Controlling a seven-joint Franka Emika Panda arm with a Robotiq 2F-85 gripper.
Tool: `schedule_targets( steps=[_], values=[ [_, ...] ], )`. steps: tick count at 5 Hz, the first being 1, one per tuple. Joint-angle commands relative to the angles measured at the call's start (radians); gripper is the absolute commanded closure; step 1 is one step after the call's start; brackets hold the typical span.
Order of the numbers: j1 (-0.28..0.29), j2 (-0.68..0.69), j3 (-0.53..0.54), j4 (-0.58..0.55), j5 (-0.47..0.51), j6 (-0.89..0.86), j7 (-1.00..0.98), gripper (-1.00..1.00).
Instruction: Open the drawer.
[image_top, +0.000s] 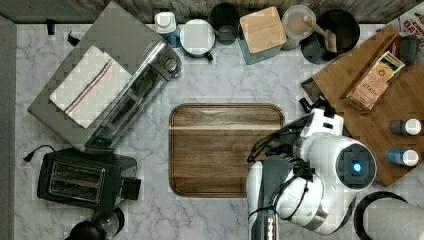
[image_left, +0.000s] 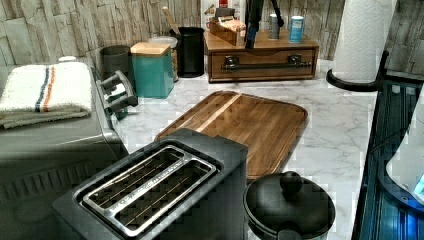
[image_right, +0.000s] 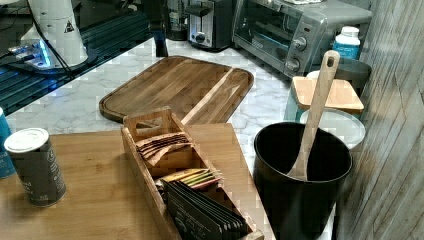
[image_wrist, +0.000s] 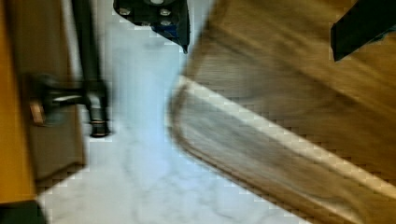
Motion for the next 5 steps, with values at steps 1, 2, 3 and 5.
schedule_targets(
  steps=[1,2,3,5],
  values=[
    [-0.011,0.074,-0.072,0.028,-0.022,0.120,-0.303,-1.00],
    [-0.035,0.106,-0.099,0.067,0.027,0.138,-0.427,-1.00],
    [-0.053,0.147,-0.135,0.136,0.108,0.121,-0.560,-1.00],
    [-0.073,0.218,-0.178,0.221,0.181,0.100,-0.680,-1.00]
  ],
)
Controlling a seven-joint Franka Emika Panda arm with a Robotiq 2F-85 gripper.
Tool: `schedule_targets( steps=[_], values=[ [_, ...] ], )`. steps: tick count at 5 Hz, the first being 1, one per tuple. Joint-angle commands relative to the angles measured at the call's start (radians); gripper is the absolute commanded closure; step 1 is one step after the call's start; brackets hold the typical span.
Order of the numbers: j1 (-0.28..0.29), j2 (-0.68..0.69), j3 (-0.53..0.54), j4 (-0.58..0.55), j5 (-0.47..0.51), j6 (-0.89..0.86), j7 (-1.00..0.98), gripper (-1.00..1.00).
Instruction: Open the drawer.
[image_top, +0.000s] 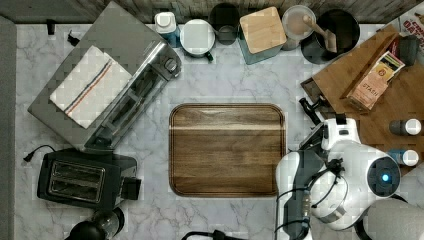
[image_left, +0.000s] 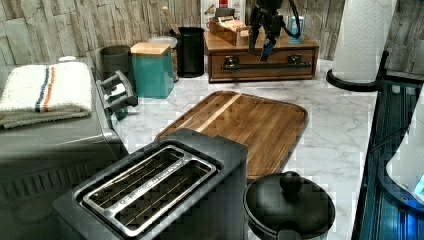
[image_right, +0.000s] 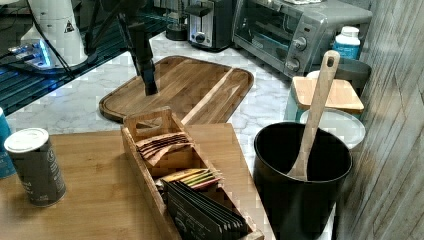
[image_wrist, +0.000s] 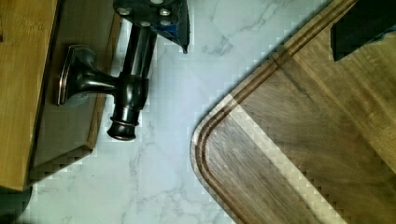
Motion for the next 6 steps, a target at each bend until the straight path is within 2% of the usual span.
schedule_targets(
  steps=[1,2,3,5,6],
  values=[
    [-0.037,0.057,-0.079,0.163,0.051,0.037,-0.072,-1.00],
    [-0.023,0.021,-0.077,0.104,0.039,0.097,-0.025,-1.00],
    [-0.019,0.037,-0.065,0.074,0.093,0.177,-0.054,-1.00],
    [-0.007,0.056,-0.079,0.056,0.038,0.156,0.034,-1.00],
    [0.009,0.019,-0.092,0.013,-0.027,0.160,0.135,-1.00]
  ],
)
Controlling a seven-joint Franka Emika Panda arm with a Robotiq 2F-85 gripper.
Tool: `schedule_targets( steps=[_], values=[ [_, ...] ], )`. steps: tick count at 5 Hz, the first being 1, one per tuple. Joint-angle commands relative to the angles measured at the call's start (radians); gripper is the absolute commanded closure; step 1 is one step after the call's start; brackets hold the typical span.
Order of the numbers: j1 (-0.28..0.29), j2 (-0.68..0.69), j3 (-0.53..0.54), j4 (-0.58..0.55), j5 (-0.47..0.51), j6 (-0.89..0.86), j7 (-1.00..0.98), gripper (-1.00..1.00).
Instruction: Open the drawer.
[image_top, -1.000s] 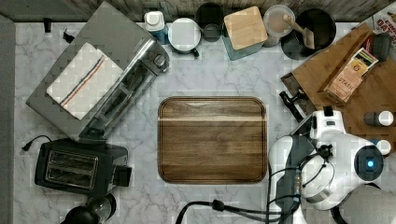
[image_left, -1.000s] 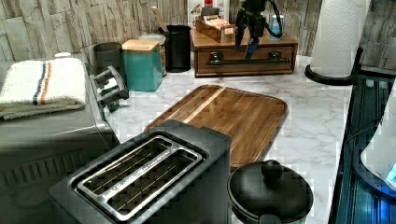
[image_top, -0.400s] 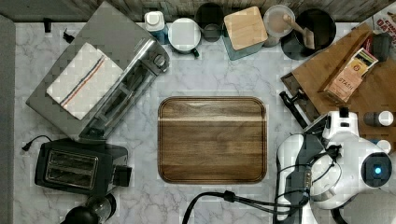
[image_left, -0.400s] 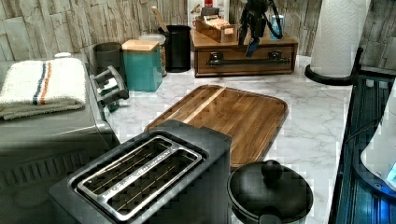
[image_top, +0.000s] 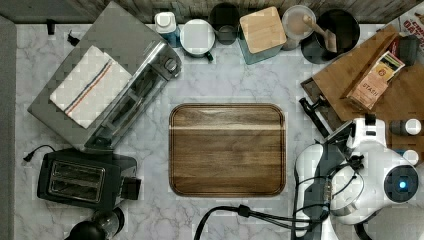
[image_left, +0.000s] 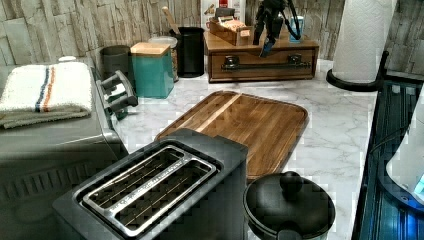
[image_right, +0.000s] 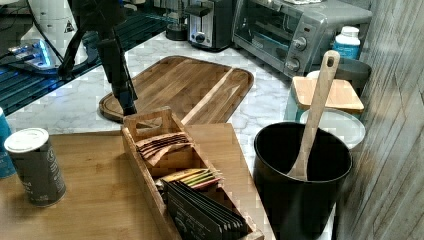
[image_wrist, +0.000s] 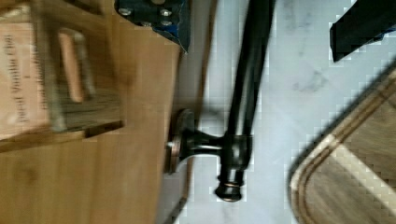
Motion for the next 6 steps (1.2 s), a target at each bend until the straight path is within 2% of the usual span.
schedule_targets(
  steps=[1,2,4,6],
  values=[
    [-0.009,-0.043,-0.005,-0.044,0.000,0.045,0.089,-1.00],
    [-0.024,0.025,0.010,-0.014,0.067,0.036,0.034,-1.00],
    [0.002,-0.009,-0.005,-0.074,0.009,0.044,0.159,-1.00],
    [-0.045,0.108,0.059,-0.039,0.234,0.102,-0.066,-1.00]
  ],
)
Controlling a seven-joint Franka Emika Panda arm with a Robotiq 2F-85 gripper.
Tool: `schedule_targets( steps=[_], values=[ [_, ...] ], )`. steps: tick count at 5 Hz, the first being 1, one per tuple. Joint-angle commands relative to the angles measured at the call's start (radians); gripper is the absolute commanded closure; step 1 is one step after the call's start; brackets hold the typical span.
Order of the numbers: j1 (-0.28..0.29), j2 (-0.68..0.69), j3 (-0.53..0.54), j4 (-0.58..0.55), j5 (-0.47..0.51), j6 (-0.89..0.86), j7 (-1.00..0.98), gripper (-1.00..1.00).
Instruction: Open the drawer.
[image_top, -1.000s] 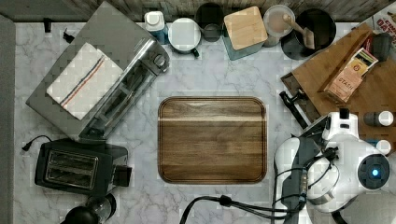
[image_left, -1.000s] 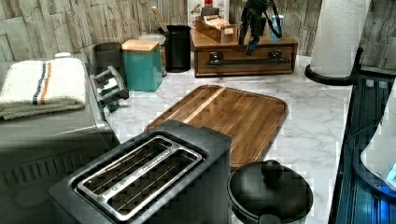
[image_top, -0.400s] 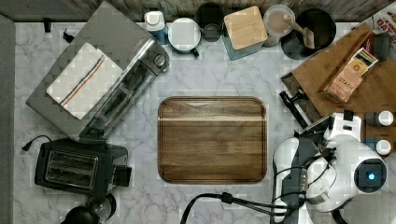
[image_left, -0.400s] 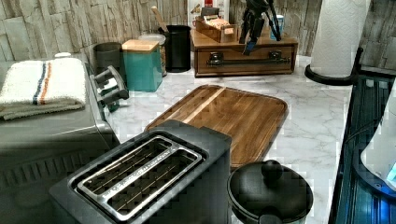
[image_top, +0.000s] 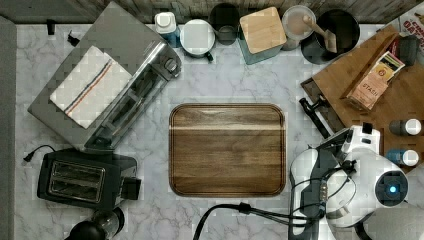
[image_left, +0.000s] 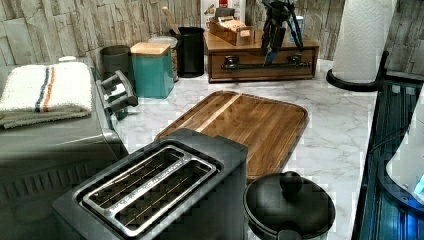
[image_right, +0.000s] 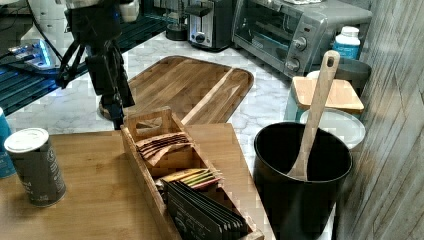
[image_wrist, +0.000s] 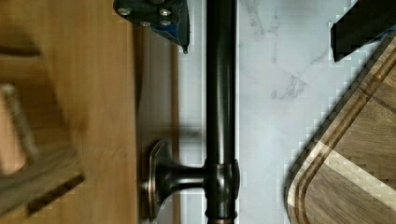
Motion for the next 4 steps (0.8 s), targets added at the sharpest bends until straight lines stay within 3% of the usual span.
schedule_targets(
  steps=[1,3,4],
  values=[
    [-0.044,0.106,0.064,0.030,0.250,0.071,-0.243,-1.00],
    [0.085,0.112,-0.062,0.098,-0.012,-0.156,-0.017,-1.00],
    [0.062,0.125,-0.033,0.110,-0.001,-0.195,-0.060,-1.00]
  ],
)
